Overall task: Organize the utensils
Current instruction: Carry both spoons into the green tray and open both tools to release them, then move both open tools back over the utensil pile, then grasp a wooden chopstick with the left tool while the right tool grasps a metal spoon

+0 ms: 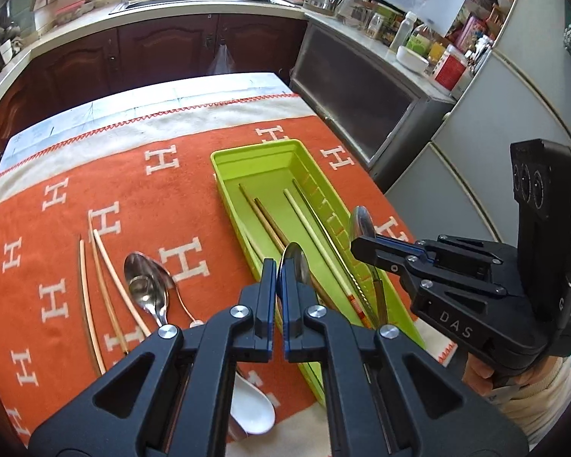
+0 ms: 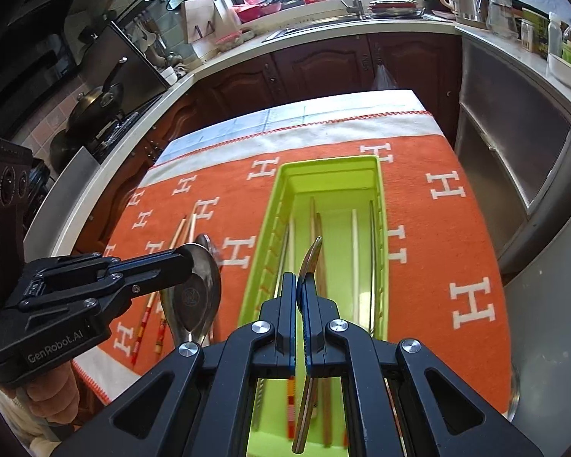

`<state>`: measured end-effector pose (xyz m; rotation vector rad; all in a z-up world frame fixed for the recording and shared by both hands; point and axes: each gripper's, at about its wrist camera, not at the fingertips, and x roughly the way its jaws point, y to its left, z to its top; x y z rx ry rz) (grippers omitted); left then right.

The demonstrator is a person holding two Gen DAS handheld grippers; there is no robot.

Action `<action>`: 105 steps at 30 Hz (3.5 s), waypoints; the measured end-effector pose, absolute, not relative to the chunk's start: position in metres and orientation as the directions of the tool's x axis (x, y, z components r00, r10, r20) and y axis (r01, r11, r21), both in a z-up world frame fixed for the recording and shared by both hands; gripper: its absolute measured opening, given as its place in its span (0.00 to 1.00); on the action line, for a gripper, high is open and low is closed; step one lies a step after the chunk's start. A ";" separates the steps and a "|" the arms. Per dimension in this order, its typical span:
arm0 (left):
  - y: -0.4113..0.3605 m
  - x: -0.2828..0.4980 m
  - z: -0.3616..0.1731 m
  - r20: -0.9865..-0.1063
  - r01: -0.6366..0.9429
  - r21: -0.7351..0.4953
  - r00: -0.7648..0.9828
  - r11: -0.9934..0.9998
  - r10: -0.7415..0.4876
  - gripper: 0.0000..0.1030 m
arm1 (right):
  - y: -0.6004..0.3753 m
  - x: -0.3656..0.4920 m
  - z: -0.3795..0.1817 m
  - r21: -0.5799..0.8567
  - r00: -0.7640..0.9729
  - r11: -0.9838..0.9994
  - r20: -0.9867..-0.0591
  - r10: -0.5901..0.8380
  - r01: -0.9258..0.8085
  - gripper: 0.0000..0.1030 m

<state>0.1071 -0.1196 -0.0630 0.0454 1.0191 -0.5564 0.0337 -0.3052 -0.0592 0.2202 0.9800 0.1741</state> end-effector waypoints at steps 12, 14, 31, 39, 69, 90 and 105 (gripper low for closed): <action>-0.151 0.170 -0.108 -0.866 0.452 -0.153 0.367 0.879 -0.340 0.01 | -0.296 0.113 -0.108 0.231 0.480 0.973 -0.852 0.209 -0.014 0.03; -0.151 0.172 -0.111 -0.864 0.450 -0.151 0.373 0.880 -0.339 0.01 | -0.294 0.121 -0.112 0.225 0.466 0.974 -0.861 0.202 -0.006 0.04; -0.104 0.133 -0.076 -0.832 0.376 -0.098 0.477 0.922 -0.283 0.36 | -0.290 0.084 -0.098 0.239 0.483 0.971 -0.853 0.197 0.026 0.18; -0.072 0.096 -0.072 -0.840 0.329 -0.120 0.469 0.937 -0.272 0.36 | -0.282 0.048 -0.096 0.264 0.469 0.964 -0.856 0.218 0.034 0.20; 0.065 0.039 -0.107 -0.883 0.078 -0.172 0.430 0.982 -0.189 0.42 | -0.177 0.002 -0.082 0.233 0.410 0.960 -0.869 0.278 -0.156 0.27; 0.095 0.060 -0.135 -0.883 0.047 -0.209 0.421 0.977 -0.209 0.42 | -0.109 0.070 -0.135 0.262 0.292 0.944 -0.904 0.313 -0.200 0.24; 0.107 0.073 -0.150 -0.882 0.040 -0.245 0.406 0.969 -0.240 0.42 | -0.116 0.117 -0.165 0.378 0.254 0.924 -0.890 0.378 -0.052 0.21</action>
